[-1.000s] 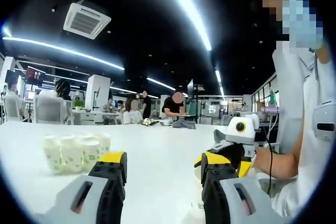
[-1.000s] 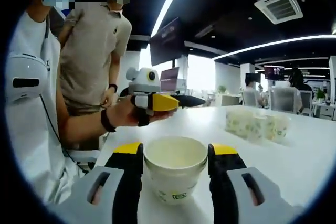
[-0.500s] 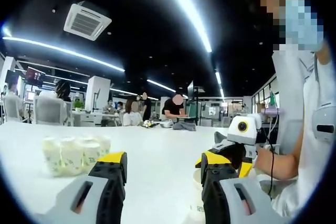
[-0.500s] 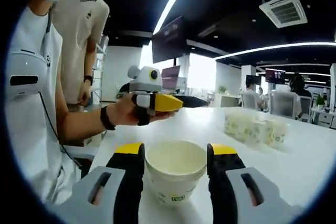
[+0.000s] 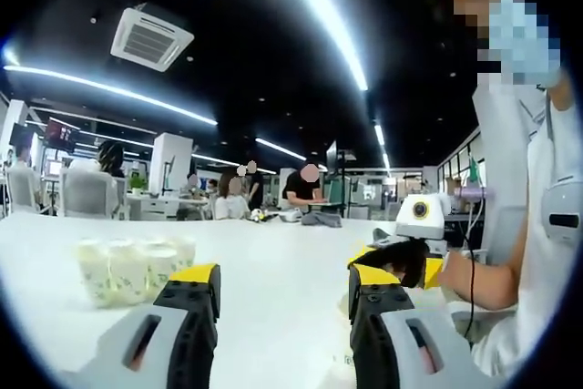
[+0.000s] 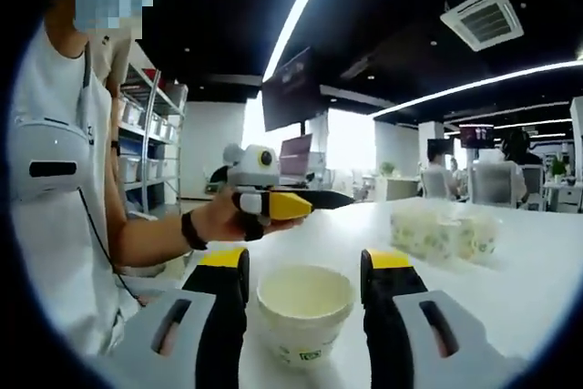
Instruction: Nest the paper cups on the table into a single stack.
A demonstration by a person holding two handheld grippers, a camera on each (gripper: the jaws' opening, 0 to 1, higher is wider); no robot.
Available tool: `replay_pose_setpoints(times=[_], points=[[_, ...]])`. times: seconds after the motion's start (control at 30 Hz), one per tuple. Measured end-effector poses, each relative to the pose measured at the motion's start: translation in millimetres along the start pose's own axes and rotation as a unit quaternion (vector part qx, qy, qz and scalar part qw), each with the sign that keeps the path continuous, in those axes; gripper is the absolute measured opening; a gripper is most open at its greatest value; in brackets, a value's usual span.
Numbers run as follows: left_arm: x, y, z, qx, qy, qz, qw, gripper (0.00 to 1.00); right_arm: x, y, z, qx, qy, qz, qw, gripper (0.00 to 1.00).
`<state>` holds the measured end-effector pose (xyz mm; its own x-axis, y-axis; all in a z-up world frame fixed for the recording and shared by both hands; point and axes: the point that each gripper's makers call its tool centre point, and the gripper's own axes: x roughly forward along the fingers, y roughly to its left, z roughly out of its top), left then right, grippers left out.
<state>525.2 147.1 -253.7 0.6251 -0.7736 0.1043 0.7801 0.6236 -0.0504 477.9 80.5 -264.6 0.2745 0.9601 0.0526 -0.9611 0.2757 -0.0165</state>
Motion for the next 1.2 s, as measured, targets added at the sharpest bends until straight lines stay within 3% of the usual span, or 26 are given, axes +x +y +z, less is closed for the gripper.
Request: replay_pose_setpoints(times=[0.3, 0.43, 0.63, 0.83, 1.2], points=[[-1.2, 17.8, -8.0, 0.006, 0.010, 0.010, 0.9999, 0.61, -4.6, -52.3, 13.4, 0.004, -0.011, -0.033, 0.9994, 0.53], [3.4, 37.6, -6.1, 0.017, 0.018, 0.012, 0.9996, 0.61, 0.5, -80.1, 19.3, 0.004, -0.017, -0.045, 0.9988, 0.53], [10.3, 88.4, 1.5, 0.025, 0.018, 0.017, 0.9994, 0.61, 18.6, -130.9, 19.6, 0.011, -0.023, -0.076, 0.9968, 0.53], [11.9, 107.1, -2.5, 0.019, 0.011, 0.016, 0.9996, 0.60, 48.5, -182.9, -4.9, 0.031, -0.001, -0.103, 0.9942, 0.50], [14.2, 102.2, -4.0, 0.027, 0.011, 0.008, 0.9996, 0.59, 117.8, -231.9, -59.4, 0.017, 0.084, -0.102, 0.9910, 0.49]])
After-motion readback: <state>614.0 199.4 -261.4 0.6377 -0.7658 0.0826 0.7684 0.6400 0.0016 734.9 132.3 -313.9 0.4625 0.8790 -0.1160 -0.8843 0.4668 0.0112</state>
